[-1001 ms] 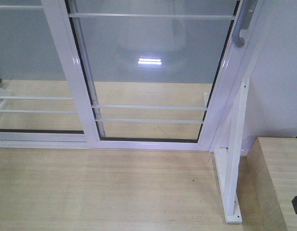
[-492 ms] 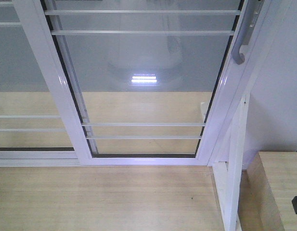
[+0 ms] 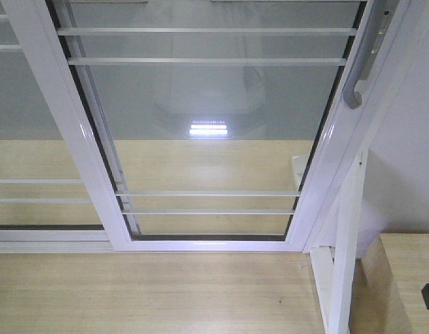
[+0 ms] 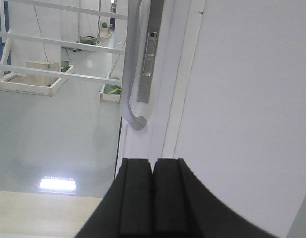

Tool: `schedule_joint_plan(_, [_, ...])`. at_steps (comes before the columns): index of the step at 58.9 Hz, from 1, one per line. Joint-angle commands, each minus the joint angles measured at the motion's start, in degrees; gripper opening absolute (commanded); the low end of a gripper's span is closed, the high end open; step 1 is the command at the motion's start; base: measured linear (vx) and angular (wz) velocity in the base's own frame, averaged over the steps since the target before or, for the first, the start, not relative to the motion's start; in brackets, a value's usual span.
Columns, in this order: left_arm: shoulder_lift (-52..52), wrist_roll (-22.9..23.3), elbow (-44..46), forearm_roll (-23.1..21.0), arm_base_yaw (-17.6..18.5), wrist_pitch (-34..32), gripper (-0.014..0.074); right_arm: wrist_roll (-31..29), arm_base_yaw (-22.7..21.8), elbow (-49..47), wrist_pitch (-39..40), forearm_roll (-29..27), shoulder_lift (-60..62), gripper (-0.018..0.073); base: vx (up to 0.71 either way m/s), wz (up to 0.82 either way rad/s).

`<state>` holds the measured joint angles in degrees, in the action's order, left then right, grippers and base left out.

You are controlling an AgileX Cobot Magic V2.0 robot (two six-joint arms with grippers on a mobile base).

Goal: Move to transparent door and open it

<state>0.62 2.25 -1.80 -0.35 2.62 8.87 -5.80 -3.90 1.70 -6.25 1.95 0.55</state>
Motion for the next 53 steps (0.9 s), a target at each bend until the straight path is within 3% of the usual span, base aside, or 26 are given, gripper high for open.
schedule_joint_plan(1, [0.9, 0.0, -0.9, -0.5, 0.3, -4.8, -0.0003, -0.6, -0.2, 0.3, 4.9, 0.5, 0.9, -0.0006, 0.07, 0.01])
schedule_joint_plan(53, [0.3, 0.0, -0.8, -0.5, 0.3, -5.0, -0.0003, -0.6, -0.2, 0.3, 5.0, 0.4, 0.9, -0.0006, 0.04, 0.00])
